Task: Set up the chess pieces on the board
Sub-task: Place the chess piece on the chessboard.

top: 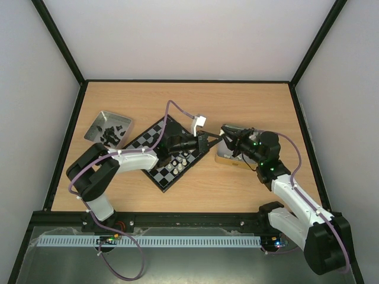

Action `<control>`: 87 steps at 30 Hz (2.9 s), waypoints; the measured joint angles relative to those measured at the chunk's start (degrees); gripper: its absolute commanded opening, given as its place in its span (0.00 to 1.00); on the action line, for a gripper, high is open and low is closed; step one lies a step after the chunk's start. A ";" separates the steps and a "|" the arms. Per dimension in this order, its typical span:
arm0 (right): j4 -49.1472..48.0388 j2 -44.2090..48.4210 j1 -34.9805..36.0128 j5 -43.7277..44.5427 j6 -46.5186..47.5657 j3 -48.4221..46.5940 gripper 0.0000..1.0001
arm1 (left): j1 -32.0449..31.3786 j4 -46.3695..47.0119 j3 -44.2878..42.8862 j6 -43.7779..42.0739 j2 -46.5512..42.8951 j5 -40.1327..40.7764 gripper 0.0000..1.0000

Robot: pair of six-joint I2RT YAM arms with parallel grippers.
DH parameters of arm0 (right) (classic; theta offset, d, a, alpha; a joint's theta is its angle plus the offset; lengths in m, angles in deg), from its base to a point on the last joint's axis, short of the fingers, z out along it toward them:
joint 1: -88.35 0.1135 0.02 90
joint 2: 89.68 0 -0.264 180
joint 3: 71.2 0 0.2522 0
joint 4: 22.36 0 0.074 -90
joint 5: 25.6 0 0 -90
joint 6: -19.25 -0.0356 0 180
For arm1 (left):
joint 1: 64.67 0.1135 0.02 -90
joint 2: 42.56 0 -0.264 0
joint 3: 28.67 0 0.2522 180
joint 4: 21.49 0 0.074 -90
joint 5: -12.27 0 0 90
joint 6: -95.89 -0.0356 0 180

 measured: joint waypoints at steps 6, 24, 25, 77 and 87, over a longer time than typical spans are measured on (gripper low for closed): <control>7.23 -0.94 0.02 -0.44 13.03 -3.48 0.61 | 0.46 -5.01 -0.61 -3.43 -0.37 -0.11 0.02; 29.29 -2.97 0.09 -10.36 59.14 -15.10 0.33 | 4.00 -42.60 -13.70 -29.11 -6.27 -13.88 0.02; 29.46 -3.02 0.09 -10.93 59.54 -15.30 0.30 | 4.20 -43.58 -13.88 -29.68 -6.27 -14.19 0.02; -11.80 -2.21 0.46 -5.33 13.25 -0.09 0.08 | 4.55 -13.38 -3.74 2.86 -8.87 -7.19 0.27; -12.20 -2.47 0.46 -5.81 13.16 0.11 0.08 | 4.48 -14.12 -4.59 2.08 -7.98 -6.19 0.11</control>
